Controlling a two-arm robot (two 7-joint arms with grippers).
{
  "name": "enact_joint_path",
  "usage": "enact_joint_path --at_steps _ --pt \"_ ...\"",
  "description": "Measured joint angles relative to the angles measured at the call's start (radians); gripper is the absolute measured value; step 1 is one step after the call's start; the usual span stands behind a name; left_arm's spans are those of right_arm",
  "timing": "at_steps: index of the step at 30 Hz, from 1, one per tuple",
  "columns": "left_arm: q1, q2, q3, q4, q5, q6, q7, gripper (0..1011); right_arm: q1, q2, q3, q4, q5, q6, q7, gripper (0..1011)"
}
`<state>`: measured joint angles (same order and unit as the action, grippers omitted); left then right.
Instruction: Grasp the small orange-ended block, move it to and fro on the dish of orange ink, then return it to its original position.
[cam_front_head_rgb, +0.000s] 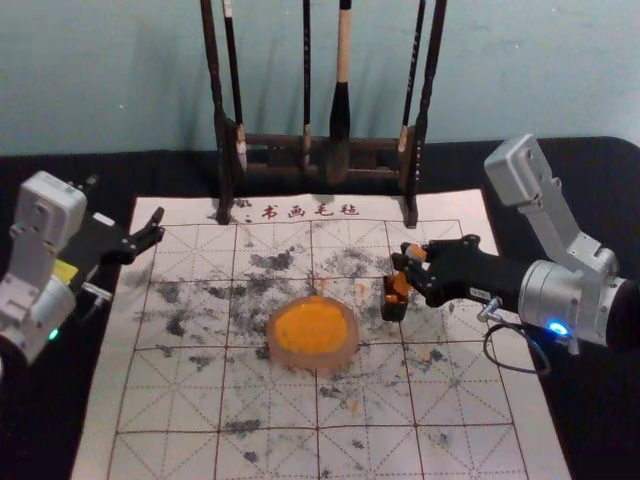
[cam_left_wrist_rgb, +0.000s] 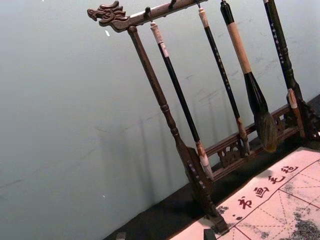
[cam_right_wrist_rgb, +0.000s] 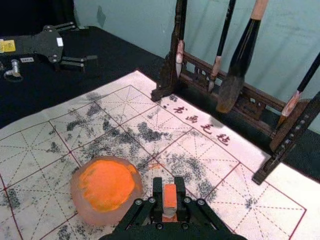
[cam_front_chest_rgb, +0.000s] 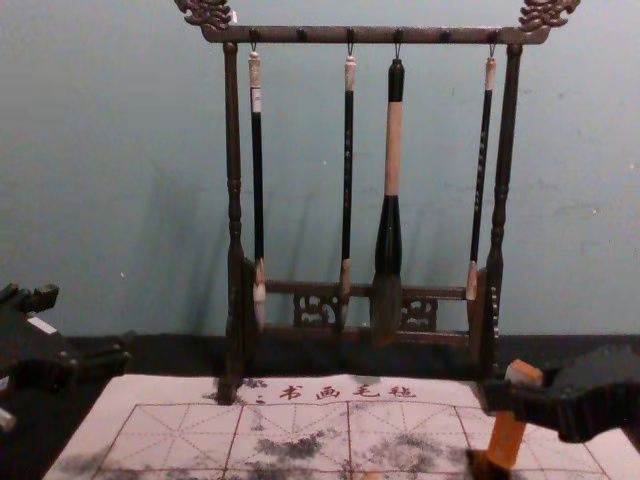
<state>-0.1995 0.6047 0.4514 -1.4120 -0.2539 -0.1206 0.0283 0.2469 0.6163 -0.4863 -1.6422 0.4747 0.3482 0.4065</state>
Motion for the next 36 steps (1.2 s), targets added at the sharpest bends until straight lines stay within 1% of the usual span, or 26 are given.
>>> enact_joint_path --at_steps 8,24,36 --pt "0.000 0.000 0.000 0.000 0.000 0.000 0.000 1001 -0.001 -0.016 0.008 0.016 -0.012 0.006 0.004 111" --pt "0.000 0.000 0.000 0.000 0.000 0.000 0.000 1001 0.017 -0.050 0.012 0.058 -0.028 0.012 0.021 111" --pt "0.000 0.000 0.000 0.000 0.000 0.000 0.000 1001 0.023 -0.062 0.007 0.075 -0.048 0.016 0.022 110"
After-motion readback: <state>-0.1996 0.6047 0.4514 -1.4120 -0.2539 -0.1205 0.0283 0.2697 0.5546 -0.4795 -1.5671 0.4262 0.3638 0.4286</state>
